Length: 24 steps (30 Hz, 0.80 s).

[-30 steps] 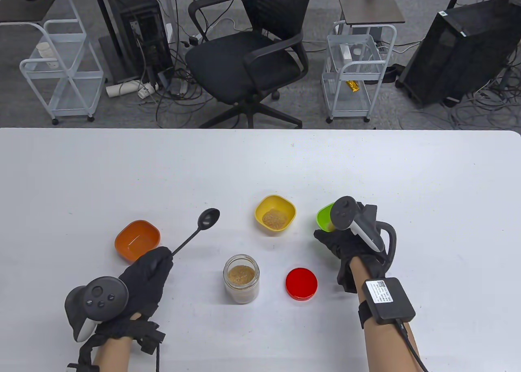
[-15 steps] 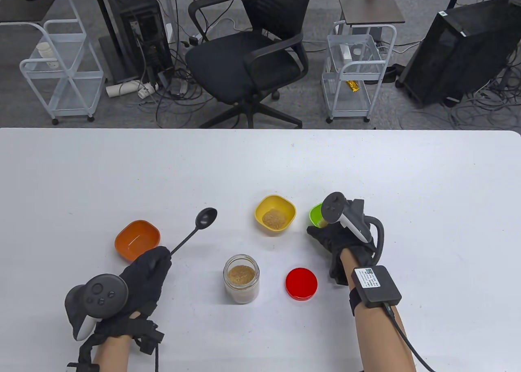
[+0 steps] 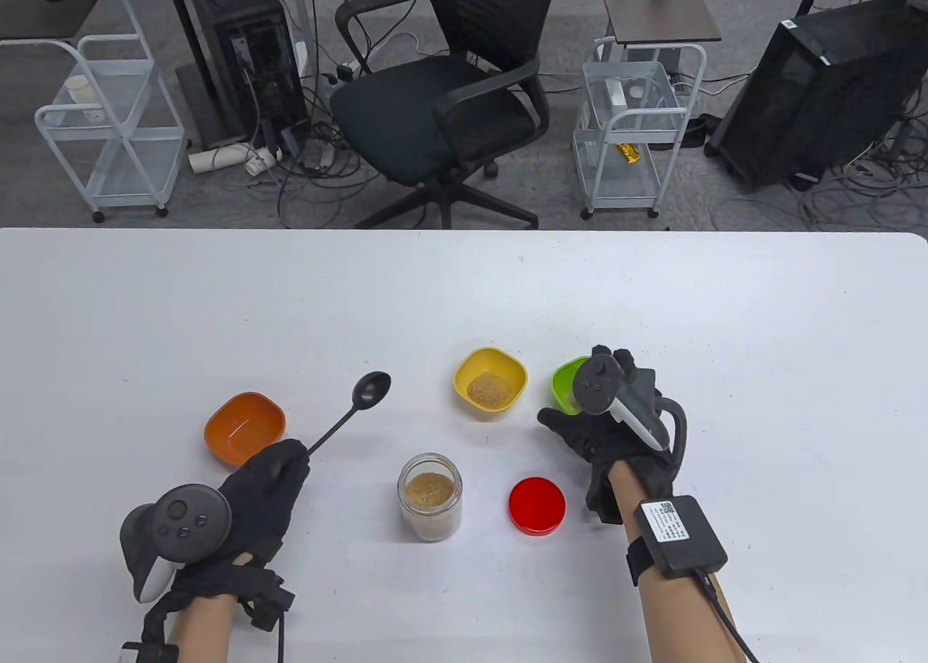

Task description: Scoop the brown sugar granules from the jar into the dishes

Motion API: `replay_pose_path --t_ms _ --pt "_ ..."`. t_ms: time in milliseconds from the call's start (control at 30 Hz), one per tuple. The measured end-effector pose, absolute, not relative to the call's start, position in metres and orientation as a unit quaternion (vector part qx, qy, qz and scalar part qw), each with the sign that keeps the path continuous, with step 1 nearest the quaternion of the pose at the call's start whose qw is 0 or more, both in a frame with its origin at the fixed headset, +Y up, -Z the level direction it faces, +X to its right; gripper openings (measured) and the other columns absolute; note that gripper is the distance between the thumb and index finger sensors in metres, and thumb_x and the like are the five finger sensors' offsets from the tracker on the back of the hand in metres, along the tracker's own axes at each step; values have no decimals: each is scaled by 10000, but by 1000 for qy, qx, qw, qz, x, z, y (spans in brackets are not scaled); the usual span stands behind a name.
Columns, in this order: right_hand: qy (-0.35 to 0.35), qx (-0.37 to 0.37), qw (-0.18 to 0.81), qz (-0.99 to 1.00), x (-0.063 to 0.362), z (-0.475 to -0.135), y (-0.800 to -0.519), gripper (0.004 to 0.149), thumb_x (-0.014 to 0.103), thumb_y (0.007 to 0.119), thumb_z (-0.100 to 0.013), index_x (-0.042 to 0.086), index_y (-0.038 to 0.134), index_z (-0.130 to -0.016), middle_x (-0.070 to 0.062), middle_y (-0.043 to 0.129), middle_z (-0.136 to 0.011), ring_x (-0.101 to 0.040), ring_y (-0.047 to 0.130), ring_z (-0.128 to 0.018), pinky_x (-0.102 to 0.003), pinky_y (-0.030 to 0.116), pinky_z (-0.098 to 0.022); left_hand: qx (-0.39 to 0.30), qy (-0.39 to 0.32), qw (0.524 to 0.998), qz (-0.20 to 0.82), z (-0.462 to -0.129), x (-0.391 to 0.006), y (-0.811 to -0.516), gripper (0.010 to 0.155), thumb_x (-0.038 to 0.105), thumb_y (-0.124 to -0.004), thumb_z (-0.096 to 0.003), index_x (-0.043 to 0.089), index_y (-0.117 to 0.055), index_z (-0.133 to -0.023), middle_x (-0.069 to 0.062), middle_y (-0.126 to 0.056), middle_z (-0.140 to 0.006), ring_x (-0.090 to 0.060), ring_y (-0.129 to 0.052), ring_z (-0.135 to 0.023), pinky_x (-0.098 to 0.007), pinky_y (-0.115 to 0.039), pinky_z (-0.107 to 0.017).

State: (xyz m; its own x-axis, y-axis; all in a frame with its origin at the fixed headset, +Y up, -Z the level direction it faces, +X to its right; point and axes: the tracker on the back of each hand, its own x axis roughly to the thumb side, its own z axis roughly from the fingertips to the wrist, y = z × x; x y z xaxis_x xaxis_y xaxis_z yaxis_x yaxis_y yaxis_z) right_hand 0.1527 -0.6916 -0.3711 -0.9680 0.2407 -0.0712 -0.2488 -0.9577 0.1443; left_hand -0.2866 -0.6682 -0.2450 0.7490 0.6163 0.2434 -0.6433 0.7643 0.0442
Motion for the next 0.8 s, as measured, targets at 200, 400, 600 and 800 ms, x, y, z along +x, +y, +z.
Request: replay_pose_path --t_ms 200,400,600,800 --pt "37 8 133 990 138 -339 -670 1011 637 682 -490 33 187 -1131 -301 196 -1209 -631 308 -1036 -757 369 -725 62 -109 932 339 -246 -286 -669 467 390 -733 -632 132 -746 -1021 -4 -935 -792 -160 -1004 -453 -394 -889 -439" --pt "1 28 145 989 125 -305 -651 976 618 679 -499 33 223 -1133 -294 241 -1213 -618 322 -1045 -754 384 -723 59 -115 933 337 -248 -283 -669 467 390 -733 -631 133 -746 -1021 -1 -935 -792 -158 -1005 -453 -393 -890 -437" --pt "-16 40 152 987 114 -277 -640 954 603 678 -509 31 241 -1135 -294 250 -1215 -618 325 -1045 -753 389 -721 56 -122 931 341 -250 -281 -668 467 390 -733 -632 132 -745 -1022 -2 -935 -792 -159 -1005 -453 -394 -890 -437" --pt "-32 45 197 979 103 -249 -638 948 603 674 -517 27 247 -1137 -294 255 -1217 -618 328 -1045 -753 397 -717 48 -121 926 354 -254 -282 -669 466 387 -736 -633 125 -753 -1017 -7 -939 -787 -156 -1007 -443 -389 -894 -426"
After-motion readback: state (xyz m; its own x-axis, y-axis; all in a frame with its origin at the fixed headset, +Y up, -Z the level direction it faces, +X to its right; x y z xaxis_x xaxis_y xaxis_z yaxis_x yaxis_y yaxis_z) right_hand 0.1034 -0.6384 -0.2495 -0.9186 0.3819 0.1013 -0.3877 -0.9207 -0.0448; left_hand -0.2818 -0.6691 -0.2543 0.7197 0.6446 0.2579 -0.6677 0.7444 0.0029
